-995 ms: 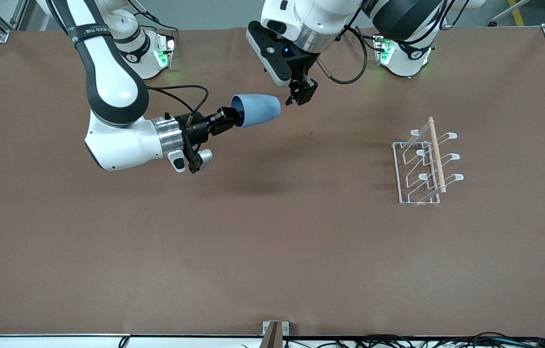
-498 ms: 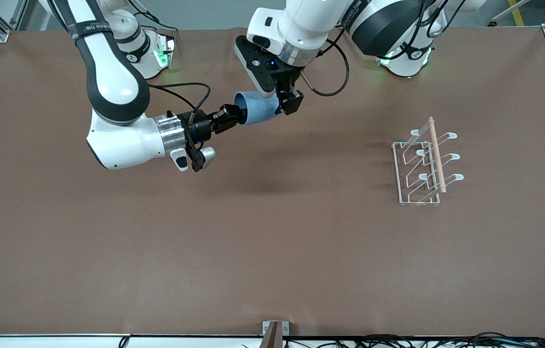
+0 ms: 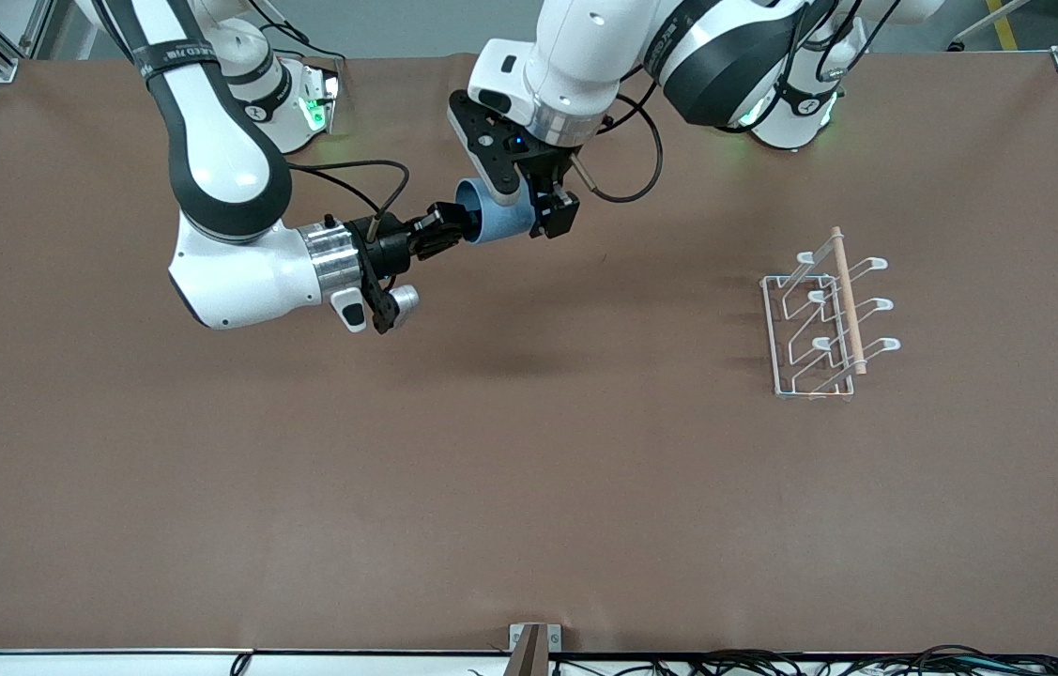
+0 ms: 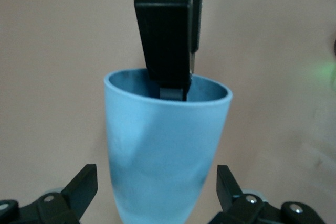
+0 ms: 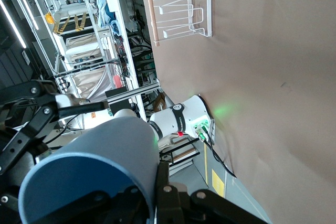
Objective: Hang cup on cup holder
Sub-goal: 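Grasp the cup's rim with the left gripper beside the right gripper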
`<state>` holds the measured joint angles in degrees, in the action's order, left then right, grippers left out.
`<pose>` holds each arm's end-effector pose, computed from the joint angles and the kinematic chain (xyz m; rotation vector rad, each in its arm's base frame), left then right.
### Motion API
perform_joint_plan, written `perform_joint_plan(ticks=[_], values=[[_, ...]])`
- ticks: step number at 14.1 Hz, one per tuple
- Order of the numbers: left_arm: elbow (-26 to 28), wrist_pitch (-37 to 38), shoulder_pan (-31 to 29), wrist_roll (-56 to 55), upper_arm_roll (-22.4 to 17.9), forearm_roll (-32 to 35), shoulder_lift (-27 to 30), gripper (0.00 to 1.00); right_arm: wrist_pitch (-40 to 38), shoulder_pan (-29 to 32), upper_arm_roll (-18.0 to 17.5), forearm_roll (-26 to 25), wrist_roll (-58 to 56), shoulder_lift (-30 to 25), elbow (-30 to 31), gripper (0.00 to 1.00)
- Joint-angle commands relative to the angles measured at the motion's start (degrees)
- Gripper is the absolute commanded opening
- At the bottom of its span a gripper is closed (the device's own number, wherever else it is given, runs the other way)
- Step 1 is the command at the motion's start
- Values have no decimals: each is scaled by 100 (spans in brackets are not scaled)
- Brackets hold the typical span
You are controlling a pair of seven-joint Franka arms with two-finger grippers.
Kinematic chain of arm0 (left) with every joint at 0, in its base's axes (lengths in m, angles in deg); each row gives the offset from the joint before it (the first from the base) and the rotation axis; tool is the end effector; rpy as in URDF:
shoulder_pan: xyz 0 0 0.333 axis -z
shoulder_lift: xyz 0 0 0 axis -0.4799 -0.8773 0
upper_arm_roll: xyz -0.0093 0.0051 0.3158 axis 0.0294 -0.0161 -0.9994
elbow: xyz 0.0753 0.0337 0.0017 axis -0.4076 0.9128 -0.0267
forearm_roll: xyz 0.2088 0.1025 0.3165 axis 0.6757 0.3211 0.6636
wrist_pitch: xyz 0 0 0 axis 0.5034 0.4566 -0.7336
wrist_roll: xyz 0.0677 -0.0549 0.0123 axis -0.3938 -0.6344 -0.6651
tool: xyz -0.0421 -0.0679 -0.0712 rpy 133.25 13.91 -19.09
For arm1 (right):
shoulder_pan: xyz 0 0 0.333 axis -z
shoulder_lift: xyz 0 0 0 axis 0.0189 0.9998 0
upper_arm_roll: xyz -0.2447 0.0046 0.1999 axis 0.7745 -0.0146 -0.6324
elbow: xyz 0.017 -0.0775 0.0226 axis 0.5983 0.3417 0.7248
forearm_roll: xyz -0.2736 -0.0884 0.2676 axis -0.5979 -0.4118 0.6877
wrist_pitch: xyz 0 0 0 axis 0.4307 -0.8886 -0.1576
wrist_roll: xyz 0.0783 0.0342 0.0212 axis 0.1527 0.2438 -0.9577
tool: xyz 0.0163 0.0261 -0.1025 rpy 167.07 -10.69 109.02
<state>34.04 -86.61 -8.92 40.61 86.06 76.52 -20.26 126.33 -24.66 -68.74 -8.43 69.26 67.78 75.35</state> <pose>0.4409 -0.4982 0.5464 2.4894 -1.4870 0.1933 0.5298 0.3286 0.4219 -1.9031 -0.2042 0.5134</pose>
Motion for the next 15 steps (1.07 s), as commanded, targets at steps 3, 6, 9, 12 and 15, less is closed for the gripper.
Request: perform_joint_plan(ticks=[3,6,9,12,15], values=[[-109,-243,46,46,9,161,-179,93,-71,-51,46,95,10,22,-1,8],[-109,-252,46,46,9,170,-197,67,-71,-59,46,69,1,22,7,9],[-109,-244,54,37,9,424,-267,45,-71,-51,46,69,10,22,-1,9],[-109,-244,37,11,9,425,-267,38,-97,-24,46,69,27,22,-1,62],[-109,-86,-33,11,1,459,-258,39,-176,28,55,69,54,22,-1,100]])
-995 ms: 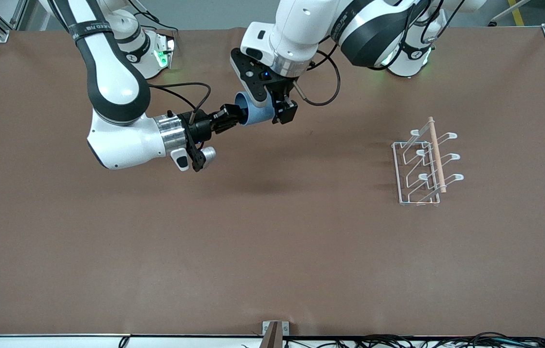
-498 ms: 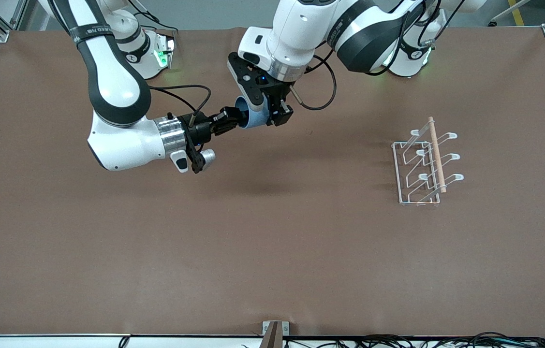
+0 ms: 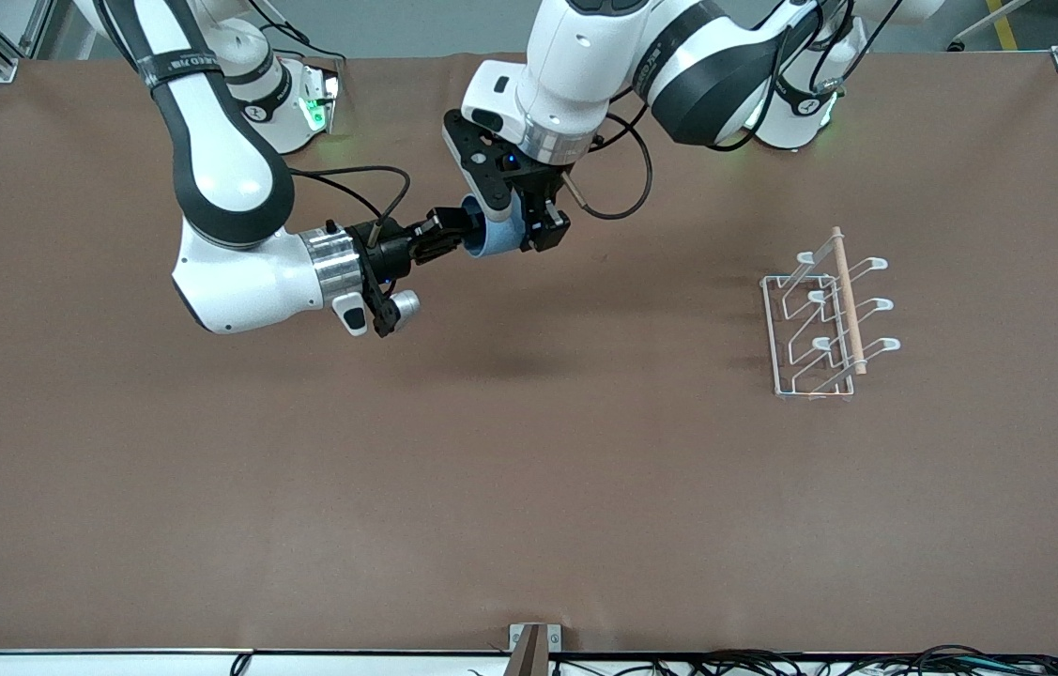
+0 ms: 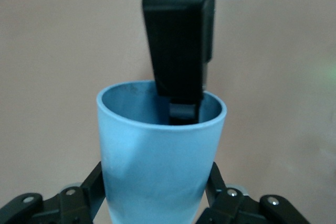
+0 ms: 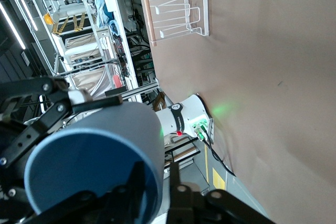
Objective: Hang cup on cup holder
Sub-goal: 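Carry the cup toward the rack with the left gripper while the right gripper releases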
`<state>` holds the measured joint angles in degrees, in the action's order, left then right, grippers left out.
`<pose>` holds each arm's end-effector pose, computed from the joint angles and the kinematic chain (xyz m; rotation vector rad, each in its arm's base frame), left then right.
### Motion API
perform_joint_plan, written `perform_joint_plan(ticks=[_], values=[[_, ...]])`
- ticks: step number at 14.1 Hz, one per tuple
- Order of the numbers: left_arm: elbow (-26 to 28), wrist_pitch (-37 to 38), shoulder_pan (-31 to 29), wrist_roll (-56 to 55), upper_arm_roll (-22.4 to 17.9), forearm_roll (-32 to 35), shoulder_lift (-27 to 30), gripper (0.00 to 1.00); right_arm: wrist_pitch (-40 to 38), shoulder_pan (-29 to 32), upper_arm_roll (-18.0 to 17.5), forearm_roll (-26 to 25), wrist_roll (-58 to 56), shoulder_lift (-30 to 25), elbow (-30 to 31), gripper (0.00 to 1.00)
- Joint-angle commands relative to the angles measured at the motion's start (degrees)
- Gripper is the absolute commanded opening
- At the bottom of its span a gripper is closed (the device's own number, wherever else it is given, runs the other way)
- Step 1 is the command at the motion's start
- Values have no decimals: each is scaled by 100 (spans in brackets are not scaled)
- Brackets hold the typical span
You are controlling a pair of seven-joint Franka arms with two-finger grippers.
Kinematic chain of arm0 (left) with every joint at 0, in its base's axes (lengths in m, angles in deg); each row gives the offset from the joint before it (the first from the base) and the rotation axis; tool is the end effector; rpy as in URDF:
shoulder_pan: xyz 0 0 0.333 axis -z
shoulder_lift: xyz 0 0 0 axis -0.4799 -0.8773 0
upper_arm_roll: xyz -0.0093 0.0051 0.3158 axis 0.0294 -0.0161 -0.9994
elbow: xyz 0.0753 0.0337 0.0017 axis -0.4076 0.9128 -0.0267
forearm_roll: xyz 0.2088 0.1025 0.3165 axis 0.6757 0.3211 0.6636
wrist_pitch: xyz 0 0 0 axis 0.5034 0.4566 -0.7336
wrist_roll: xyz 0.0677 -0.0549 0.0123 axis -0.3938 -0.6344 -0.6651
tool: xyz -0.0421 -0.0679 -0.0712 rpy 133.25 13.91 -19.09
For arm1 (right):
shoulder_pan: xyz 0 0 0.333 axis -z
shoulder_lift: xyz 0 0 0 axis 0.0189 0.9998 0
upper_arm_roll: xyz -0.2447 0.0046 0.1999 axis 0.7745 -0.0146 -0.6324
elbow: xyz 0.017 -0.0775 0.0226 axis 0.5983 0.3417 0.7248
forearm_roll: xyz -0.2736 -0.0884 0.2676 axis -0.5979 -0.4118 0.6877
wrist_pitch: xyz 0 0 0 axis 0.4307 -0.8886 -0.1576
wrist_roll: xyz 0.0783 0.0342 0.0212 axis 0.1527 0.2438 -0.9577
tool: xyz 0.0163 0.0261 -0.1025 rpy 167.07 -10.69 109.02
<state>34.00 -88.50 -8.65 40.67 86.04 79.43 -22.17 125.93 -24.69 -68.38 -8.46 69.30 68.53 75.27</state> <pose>0.4501 -0.5024 0.5300 2.5020 -1.5160 0.2193 0.5319 0.3267 0.4143 -1.9040 -0.1946 0.5274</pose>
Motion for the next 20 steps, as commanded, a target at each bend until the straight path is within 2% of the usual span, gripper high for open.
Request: perform_joint_plan(ticks=[1,3,5,8,10,13,16,18,20], values=[[-113,364,-78,4,-15,256,-50,39,-119,32,28,54,50,-54,7,100],[-122,909,-192,4,-42,484,-41,39,-67,119,63,-173,50,-71,51,100],[-114,1515,-438,22,-42,783,-49,39,38,312,89,-699,85,-80,60,100],[-113,2595,-605,22,-42,1528,-58,39,504,497,151,-1955,94,-229,121,100],[-105,3351,-728,100,-42,2117,-67,39,846,568,212,-3104,93,-474,165,100],[-61,4091,-904,618,-50,2961,-172,39,813,971,274,-4145,85,-598,191,100],[-61,4785,-817,1014,-50,4304,-558,40,760,1358,274,-5707,93,-993,227,100],[-52,5225,-834,1374,-50,5122,-927,40,480,1770,283,-6176,67,-1117,61,100],[44,5385,-834,1410,-50,5799,-1235,39,50,2175,283,-6310,50,-1074,-543,100]])
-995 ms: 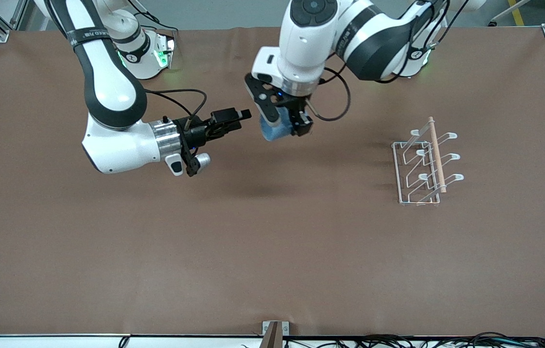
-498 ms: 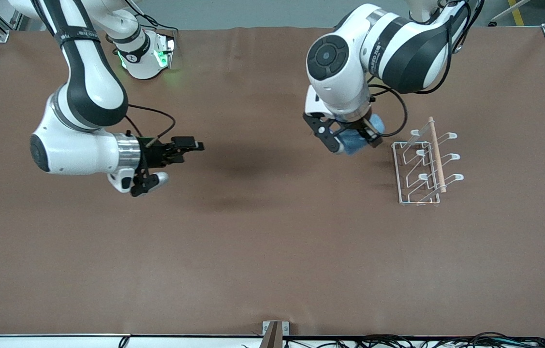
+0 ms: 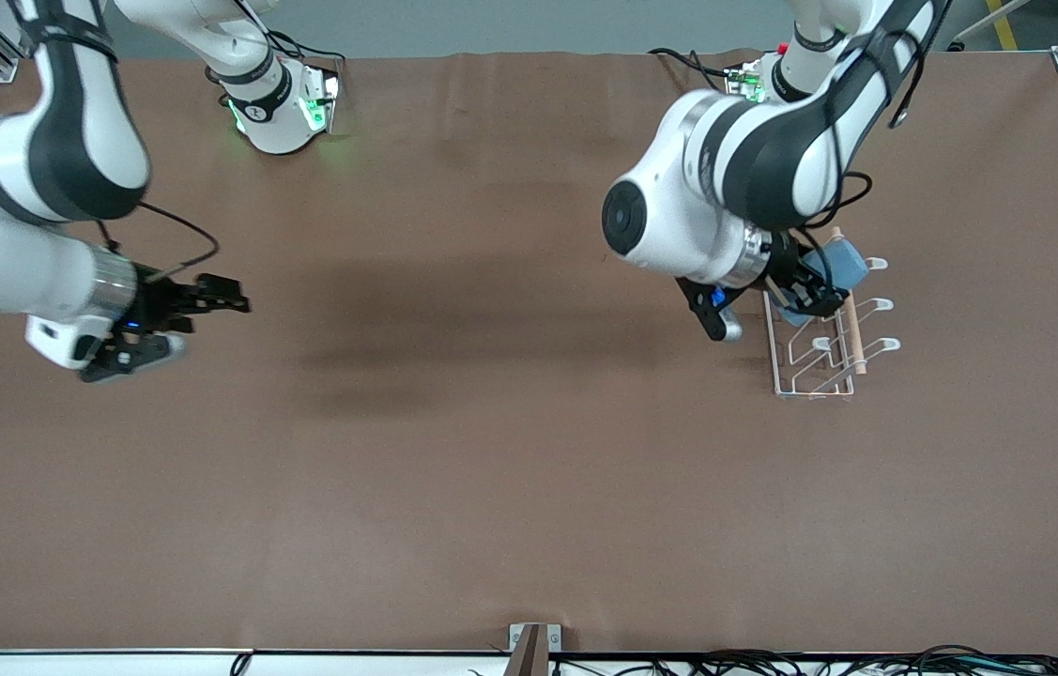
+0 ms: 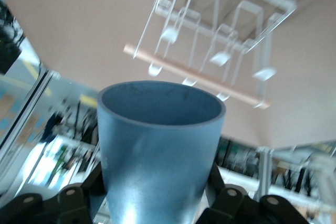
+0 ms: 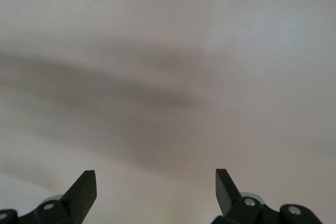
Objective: Hang cup on cup holder
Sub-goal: 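Lower the cup onto a rack hook with the left gripper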
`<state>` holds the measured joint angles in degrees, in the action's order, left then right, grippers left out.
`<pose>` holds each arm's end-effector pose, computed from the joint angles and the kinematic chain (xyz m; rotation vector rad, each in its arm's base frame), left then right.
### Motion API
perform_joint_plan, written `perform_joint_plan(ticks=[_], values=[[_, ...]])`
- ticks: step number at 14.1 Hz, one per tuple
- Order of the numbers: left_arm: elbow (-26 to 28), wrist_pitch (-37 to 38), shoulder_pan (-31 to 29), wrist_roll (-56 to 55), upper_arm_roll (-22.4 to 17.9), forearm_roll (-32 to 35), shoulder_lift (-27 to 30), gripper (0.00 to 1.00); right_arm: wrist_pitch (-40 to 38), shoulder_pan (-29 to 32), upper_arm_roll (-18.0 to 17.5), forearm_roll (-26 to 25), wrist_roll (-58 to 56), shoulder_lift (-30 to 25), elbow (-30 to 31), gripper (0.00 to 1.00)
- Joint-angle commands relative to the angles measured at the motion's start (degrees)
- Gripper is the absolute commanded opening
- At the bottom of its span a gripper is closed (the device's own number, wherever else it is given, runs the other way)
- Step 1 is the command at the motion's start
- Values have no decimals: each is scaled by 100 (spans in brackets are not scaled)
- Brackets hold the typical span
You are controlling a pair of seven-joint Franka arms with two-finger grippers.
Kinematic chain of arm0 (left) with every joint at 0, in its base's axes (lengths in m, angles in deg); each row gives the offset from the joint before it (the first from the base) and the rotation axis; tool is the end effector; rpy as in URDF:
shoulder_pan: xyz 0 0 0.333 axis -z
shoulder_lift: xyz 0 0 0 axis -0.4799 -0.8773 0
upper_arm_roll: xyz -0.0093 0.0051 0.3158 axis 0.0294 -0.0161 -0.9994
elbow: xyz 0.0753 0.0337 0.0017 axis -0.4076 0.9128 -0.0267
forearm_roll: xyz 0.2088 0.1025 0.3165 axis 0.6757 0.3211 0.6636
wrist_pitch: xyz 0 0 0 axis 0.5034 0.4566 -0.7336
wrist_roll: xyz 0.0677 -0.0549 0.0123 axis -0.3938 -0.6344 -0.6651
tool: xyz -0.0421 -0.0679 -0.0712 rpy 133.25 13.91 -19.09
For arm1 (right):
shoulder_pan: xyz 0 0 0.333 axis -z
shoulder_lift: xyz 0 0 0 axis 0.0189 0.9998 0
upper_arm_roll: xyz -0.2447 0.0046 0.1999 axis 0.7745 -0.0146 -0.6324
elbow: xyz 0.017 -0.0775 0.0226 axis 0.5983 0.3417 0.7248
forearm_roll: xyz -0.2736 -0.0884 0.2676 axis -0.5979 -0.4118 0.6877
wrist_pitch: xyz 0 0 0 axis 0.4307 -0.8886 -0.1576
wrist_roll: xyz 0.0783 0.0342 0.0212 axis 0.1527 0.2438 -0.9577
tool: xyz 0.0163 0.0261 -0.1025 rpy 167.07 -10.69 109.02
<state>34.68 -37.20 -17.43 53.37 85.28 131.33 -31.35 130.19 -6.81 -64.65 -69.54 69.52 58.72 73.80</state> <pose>0.5451 -0.2818 0.4148 -1.8408 1.1930 0.7877 0.5835 0.0309 0.4710 -2.9190 -0.3052 0.2300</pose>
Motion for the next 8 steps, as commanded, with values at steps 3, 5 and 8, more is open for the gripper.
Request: perform_joint_plan(ticks=[3,5,8], values=[[56,561,106,474,25,1505,-739,39,-1464,713,-91,-272,-42,-40,-1513,100],[161,712,158,694,25,1946,-915,40,-1591,836,-99,-500,-60,31,-1954,100],[170,782,203,1037,25,2342,-1310,44,-1739,793,-100,-571,18,-4,-2157,100]])
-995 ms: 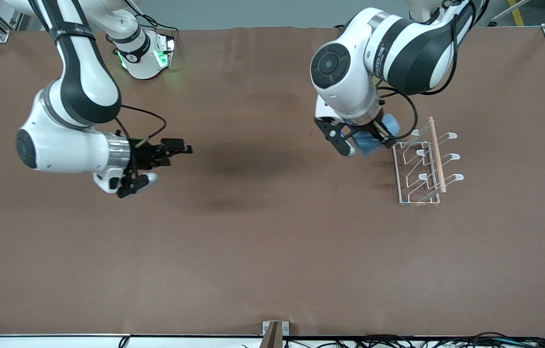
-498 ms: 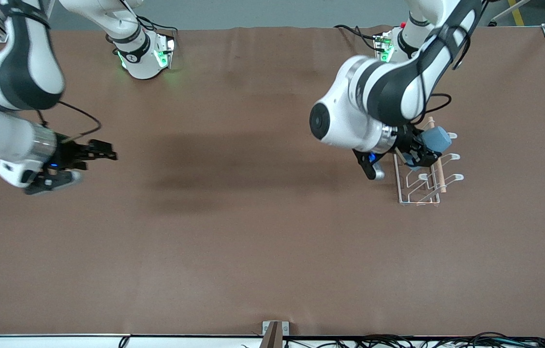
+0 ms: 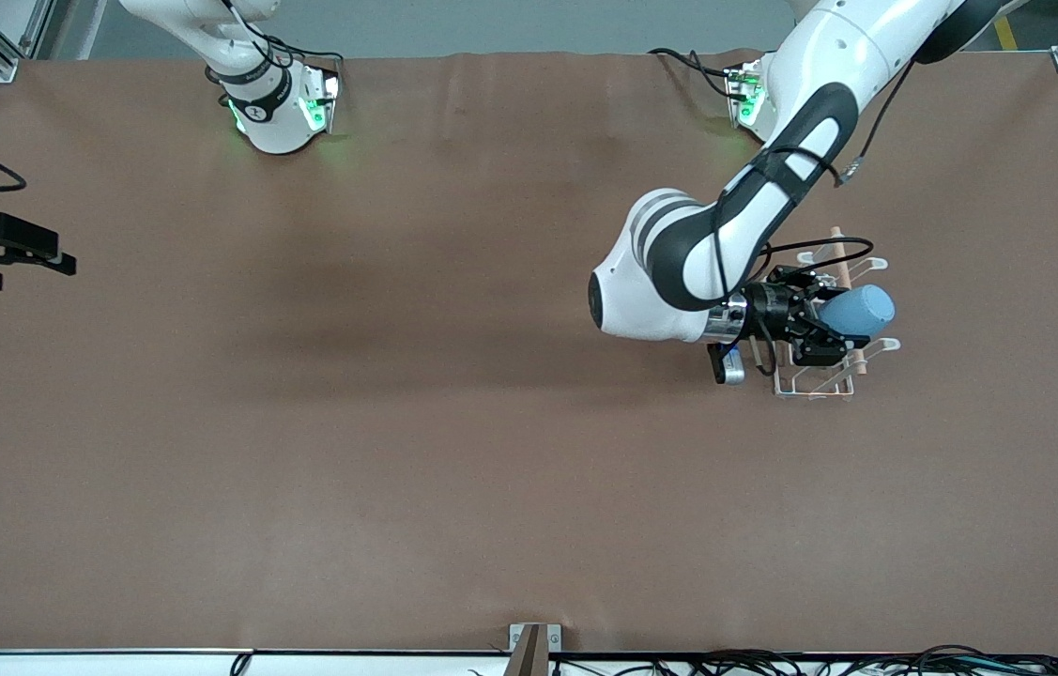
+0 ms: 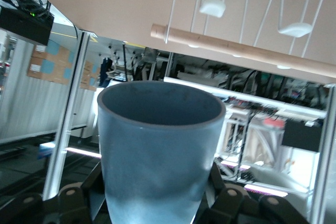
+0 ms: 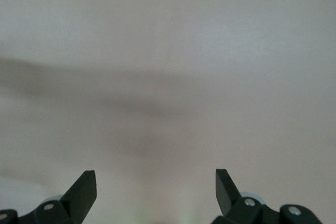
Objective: Hang cup on cup holder
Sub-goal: 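Lower the cup onto a rack hook with the left gripper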
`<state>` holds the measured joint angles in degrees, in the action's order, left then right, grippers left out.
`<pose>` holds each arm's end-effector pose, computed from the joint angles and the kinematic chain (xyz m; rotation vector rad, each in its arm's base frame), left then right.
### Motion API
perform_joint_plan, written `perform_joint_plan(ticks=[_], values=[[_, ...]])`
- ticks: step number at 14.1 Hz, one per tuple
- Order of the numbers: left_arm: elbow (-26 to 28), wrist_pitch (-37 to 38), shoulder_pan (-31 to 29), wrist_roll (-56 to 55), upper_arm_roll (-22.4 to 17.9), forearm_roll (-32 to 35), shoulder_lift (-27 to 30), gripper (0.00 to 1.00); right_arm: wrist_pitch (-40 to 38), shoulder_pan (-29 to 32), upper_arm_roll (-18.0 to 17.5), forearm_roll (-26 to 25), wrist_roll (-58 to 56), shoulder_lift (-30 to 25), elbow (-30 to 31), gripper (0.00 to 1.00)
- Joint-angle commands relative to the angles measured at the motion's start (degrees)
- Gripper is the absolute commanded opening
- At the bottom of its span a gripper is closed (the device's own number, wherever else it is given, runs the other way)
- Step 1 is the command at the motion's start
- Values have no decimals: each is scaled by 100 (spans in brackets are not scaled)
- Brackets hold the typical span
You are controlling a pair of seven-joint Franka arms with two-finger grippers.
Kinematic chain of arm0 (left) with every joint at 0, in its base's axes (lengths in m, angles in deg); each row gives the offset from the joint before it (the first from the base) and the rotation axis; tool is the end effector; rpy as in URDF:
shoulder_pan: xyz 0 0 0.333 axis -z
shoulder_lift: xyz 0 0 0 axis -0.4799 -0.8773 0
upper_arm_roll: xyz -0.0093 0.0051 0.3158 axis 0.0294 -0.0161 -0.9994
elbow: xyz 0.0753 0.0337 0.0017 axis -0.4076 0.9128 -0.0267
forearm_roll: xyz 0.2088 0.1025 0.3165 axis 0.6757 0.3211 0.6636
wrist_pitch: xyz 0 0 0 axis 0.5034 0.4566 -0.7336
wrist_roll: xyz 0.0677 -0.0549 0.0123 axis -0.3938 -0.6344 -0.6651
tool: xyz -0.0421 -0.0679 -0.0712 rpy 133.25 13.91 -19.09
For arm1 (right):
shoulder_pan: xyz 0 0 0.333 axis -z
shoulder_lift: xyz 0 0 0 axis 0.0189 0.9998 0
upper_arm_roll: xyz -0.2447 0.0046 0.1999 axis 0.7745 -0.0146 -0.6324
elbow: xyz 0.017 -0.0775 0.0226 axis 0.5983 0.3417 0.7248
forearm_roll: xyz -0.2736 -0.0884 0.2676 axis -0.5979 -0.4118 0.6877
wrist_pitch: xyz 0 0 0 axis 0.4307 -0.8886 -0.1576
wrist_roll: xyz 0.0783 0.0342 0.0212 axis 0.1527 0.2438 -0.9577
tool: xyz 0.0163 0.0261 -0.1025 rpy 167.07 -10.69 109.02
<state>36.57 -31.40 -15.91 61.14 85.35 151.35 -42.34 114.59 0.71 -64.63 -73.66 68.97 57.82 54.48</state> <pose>0.5645 -0.2753 0.3229 -1.4176 1.1873 0.9610 0.5777 -0.0478 0.6156 -3.0025 -0.2142 0.1127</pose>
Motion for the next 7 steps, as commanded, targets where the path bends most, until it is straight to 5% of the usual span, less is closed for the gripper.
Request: perform_joint_plan(ticks=[1,4,7], values=[[8,324,42,286,19,385,-290,44,-311,6,-110,-211,169,33,-191,100],[262,405,68,304,-156,403,-379,44,-277,-134,-154,-510,792,-361,98,100],[307,492,165,217,-209,632,-624,44,467,-135,-154,-519,829,-1177,1212,100]])
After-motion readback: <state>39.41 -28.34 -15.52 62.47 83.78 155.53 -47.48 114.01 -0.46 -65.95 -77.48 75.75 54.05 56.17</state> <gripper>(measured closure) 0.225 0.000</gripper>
